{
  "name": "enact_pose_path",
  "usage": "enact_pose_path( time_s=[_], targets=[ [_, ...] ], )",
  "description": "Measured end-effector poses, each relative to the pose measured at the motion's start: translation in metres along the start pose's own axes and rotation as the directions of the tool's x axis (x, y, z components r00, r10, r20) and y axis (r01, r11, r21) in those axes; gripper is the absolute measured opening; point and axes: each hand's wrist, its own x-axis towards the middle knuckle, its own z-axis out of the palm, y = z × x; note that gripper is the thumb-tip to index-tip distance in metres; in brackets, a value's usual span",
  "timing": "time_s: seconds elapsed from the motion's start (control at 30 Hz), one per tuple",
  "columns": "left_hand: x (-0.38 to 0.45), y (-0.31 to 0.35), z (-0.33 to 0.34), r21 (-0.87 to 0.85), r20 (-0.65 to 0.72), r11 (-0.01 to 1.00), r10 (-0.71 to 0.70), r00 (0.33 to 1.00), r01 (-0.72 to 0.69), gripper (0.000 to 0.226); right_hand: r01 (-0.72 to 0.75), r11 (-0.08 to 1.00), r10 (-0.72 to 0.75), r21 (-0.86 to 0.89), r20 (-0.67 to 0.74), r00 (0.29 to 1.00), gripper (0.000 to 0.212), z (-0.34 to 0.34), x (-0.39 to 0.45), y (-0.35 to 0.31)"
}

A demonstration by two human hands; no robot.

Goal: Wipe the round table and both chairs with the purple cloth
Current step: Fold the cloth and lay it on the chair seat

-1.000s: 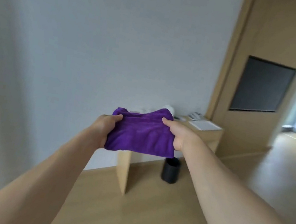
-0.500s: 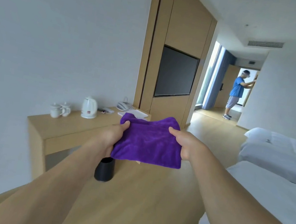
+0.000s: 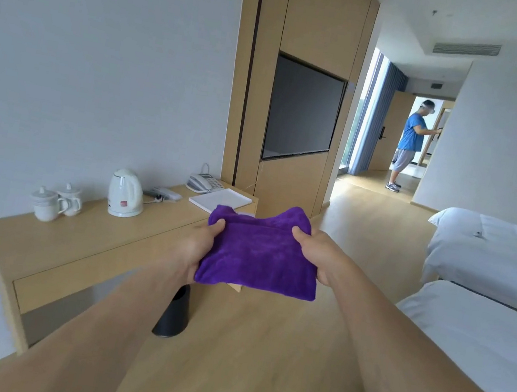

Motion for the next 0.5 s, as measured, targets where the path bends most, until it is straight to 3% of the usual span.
enact_pose_path(
  time_s=[0.27,0.5],
  targets=[
    [0.15,0.03,0.022,-0.033,-0.136,0.997,0.07,0.988,-0.075,0.025,0.03,0.999,-0.026,-0.043,0.102,0.994,0.029,0.001,0.178,-0.009],
    [0.256,0.091,0.05,-0.068,-0.274,0.989,0.107,0.956,-0.131,0.025,-0.019,0.999,0.007,0.039,0.301,0.954,0.026,-0.009,0.311,-0.065]
  ],
)
